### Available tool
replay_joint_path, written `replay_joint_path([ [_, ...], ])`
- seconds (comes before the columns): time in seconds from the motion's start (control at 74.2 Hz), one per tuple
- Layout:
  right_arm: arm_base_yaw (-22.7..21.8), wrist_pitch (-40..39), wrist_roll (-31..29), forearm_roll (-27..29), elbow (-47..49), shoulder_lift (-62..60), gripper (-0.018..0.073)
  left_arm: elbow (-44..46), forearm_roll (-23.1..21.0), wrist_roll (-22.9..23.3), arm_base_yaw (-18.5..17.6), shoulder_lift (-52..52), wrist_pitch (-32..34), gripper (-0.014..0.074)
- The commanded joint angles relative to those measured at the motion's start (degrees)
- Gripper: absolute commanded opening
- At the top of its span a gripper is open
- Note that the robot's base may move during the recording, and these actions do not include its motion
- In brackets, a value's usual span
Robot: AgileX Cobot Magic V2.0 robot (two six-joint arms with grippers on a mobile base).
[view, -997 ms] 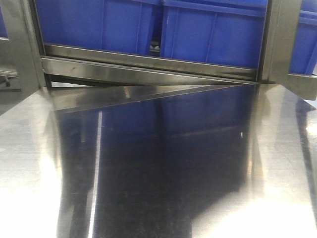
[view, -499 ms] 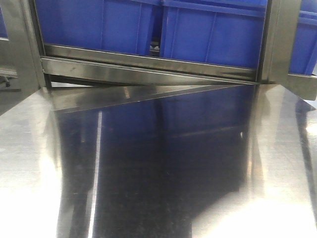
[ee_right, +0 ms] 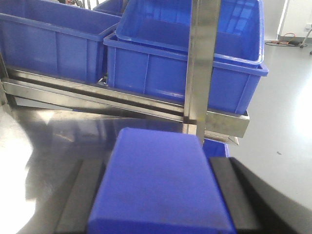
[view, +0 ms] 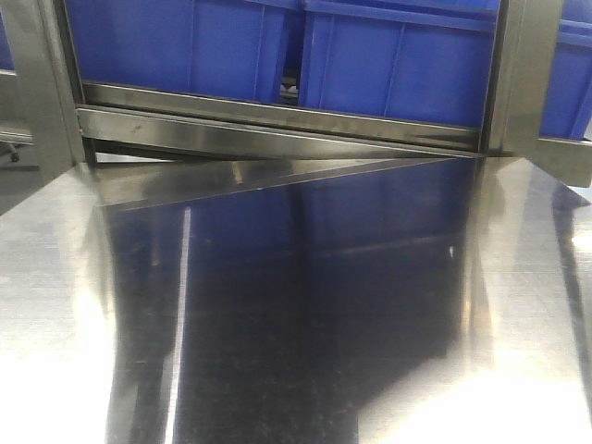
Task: Pick and sort blue part to right shelf
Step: 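Lift the blue part with the right gripper, holding both parts, then drive the base to the bin rack holding both blue parts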
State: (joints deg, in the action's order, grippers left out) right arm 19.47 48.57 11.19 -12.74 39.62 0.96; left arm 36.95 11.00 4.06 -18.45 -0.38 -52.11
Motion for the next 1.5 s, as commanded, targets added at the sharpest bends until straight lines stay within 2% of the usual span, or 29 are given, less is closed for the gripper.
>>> replay_joint_path([
  [0.0, -0.2, -4.7, -0.5, -0.6, 1.4, 1.2, 0.0120, 1.3, 0.1, 0.1, -0.4, -0.9, 5.1, 0.0249],
  [1.483, -0.2, -4.7, -0.5, -0.6, 1.4, 1.2, 0.0120, 1.3, 0.1, 0.1, -0.4, -0.5, 4.9, 0.0249],
])
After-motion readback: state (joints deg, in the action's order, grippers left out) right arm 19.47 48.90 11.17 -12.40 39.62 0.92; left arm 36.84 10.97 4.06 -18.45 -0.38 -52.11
